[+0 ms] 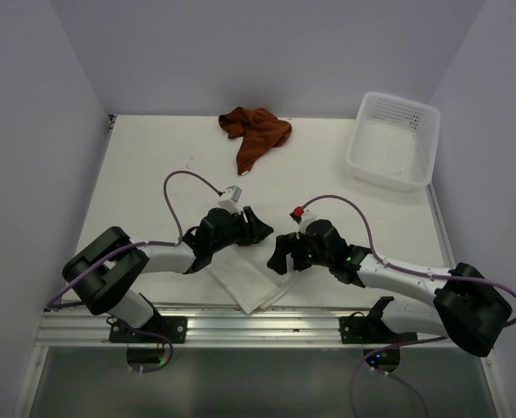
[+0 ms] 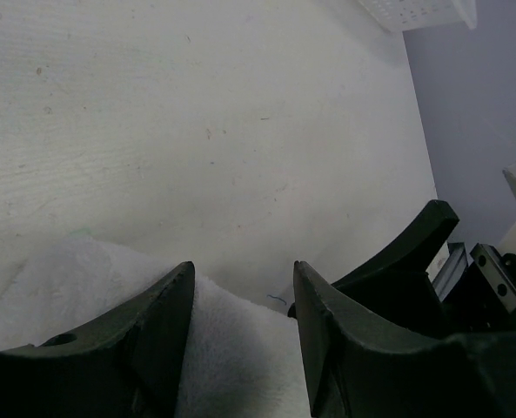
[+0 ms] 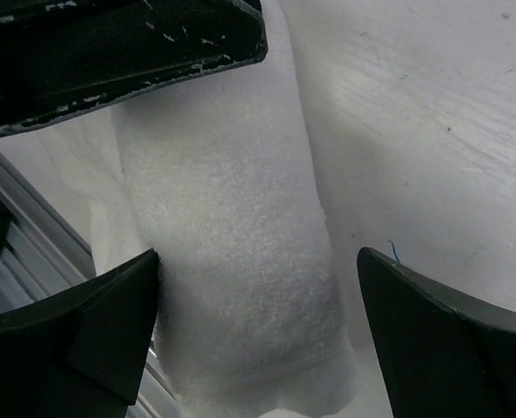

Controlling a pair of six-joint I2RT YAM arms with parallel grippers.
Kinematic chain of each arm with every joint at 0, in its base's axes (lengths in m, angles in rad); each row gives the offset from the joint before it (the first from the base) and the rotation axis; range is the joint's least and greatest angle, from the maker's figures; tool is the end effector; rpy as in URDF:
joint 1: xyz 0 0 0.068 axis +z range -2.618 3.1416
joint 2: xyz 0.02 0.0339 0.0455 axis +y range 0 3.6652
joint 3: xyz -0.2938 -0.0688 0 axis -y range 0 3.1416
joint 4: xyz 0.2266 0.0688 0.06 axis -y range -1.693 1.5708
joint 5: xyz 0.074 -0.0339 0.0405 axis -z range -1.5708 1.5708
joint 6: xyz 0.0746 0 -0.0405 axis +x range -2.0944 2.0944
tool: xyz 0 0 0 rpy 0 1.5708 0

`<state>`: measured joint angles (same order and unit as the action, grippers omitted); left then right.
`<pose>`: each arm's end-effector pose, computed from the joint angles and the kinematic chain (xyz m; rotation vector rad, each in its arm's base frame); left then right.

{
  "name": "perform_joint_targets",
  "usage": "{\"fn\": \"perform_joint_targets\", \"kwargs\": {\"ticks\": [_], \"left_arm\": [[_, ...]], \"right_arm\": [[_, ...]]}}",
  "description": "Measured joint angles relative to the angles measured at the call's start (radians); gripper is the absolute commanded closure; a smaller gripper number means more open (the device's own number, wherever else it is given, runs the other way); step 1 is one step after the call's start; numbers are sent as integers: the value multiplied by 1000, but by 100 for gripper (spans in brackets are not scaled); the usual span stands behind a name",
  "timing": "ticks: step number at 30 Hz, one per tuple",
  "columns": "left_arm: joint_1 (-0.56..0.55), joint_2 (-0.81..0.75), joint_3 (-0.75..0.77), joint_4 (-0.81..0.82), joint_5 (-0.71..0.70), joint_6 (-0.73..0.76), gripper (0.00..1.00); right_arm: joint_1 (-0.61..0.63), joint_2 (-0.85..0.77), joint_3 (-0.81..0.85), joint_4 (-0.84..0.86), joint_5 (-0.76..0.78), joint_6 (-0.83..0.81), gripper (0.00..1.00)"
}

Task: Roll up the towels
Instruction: Roll the towel

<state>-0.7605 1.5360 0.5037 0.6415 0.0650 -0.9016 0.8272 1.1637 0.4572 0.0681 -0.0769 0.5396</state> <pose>0.2247 -0.2205 0.1868 -0.1047 2.1441 -1.1085 0.1543 0.1762 0.1934 -0.3799 2.3079 0.8128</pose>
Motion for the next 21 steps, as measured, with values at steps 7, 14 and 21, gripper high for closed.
{"fn": "perform_joint_targets", "kwargs": {"ticks": [7,14,21], "left_arm": [[0,-1,0,-2,0,1,46],[0,-15,0,-24,-3,5,46],[-5,-37,56,-146,-30,33,44]], "right_arm": [[-23,124,-15,121,-134,29,12],[-24,146,-22,158,-172,35,39],[-21,140,-21,155,-171,18,46]]}}
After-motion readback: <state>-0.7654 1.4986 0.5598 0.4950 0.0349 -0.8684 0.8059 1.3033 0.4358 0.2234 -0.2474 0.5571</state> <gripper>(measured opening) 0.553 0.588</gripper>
